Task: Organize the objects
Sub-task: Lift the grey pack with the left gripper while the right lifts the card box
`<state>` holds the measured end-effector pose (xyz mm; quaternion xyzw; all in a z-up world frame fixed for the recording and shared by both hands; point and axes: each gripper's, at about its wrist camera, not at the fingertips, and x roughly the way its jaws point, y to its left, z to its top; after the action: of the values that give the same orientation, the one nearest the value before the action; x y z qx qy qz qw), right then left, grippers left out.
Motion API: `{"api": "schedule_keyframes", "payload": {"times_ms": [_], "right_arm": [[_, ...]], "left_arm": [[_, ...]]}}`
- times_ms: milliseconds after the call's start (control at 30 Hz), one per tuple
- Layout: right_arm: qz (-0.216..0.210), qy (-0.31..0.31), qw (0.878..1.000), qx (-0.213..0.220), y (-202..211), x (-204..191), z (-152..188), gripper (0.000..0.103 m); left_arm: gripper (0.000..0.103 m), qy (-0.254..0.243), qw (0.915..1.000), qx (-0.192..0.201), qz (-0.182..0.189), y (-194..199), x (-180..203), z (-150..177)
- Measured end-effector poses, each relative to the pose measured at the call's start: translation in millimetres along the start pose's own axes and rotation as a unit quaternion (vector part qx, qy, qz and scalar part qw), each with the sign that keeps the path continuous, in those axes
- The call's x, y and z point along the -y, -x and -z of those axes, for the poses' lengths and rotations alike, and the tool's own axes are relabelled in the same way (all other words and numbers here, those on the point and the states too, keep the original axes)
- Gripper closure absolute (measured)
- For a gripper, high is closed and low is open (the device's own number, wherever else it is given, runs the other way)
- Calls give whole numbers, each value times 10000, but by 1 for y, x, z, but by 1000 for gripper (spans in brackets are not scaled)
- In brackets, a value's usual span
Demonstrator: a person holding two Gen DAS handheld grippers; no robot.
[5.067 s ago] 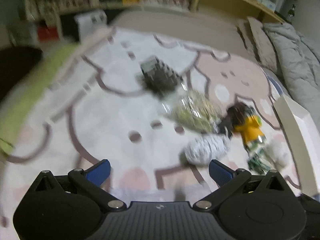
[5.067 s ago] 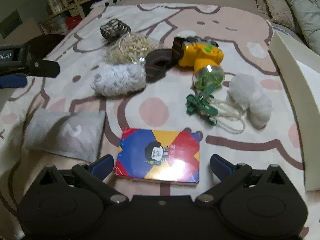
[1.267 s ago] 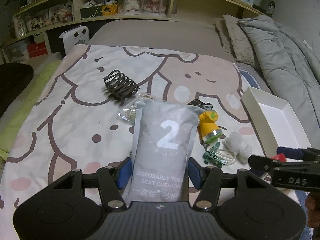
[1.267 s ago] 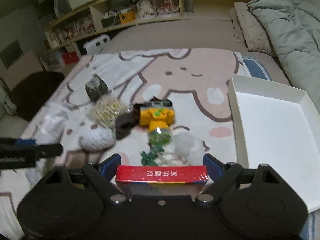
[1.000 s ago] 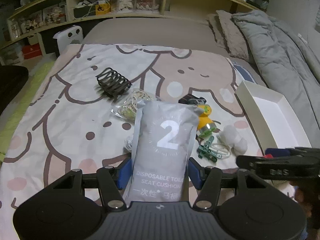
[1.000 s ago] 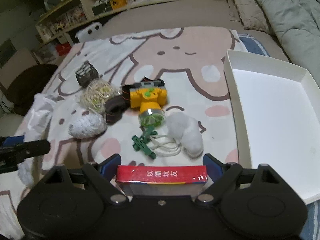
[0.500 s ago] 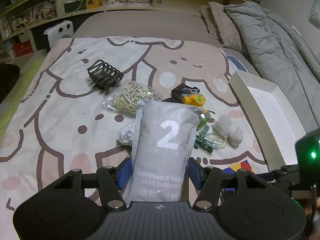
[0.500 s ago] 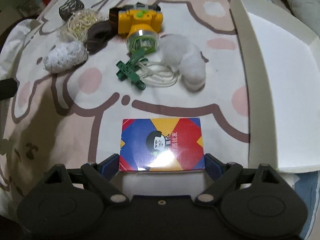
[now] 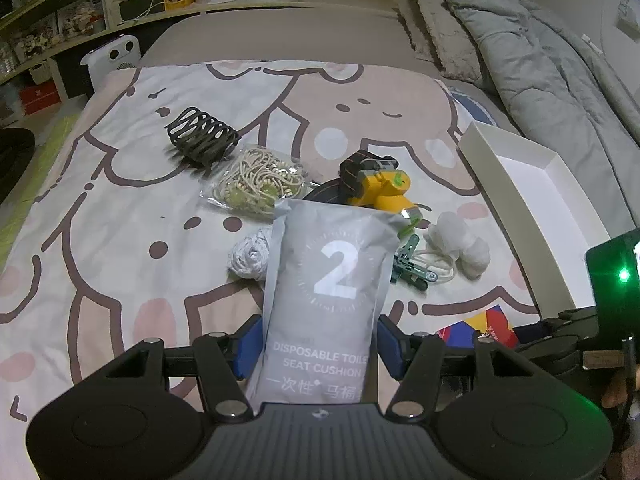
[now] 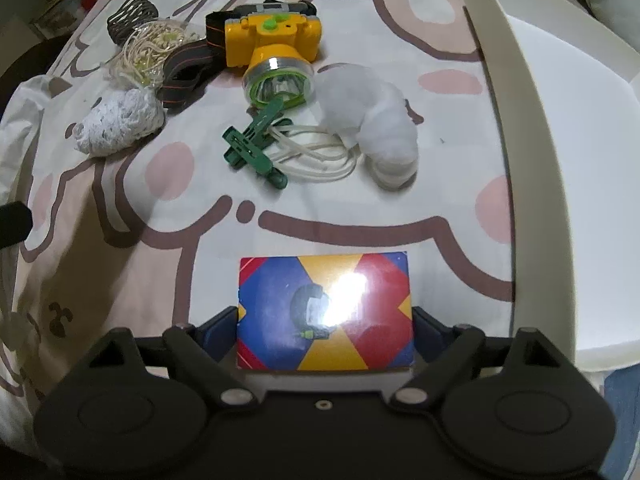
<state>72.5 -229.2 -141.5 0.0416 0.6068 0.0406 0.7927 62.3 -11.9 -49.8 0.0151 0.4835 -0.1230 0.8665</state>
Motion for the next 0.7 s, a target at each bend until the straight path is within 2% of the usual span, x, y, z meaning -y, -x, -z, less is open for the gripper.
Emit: {"api": "schedule_keyframes", "payload": {"times_ms": [167, 400, 567, 700], "right_arm": [[165, 16, 9989, 437, 21, 3, 0, 14], [99, -104, 9914, 1298, 66, 8, -7, 14], [13, -71, 9862, 1654, 85, 0, -18, 14], [-91, -23, 9840, 1780, 101, 5, -21, 14]], "left_arm": [[43, 129, 9998, 154, -65, 6, -3, -2], [43, 324, 9986, 394, -172, 13, -5, -9], [43, 388, 9977, 541, -153, 21, 1, -15], [43, 274, 9975, 642, -135, 26, 17, -23]]}}
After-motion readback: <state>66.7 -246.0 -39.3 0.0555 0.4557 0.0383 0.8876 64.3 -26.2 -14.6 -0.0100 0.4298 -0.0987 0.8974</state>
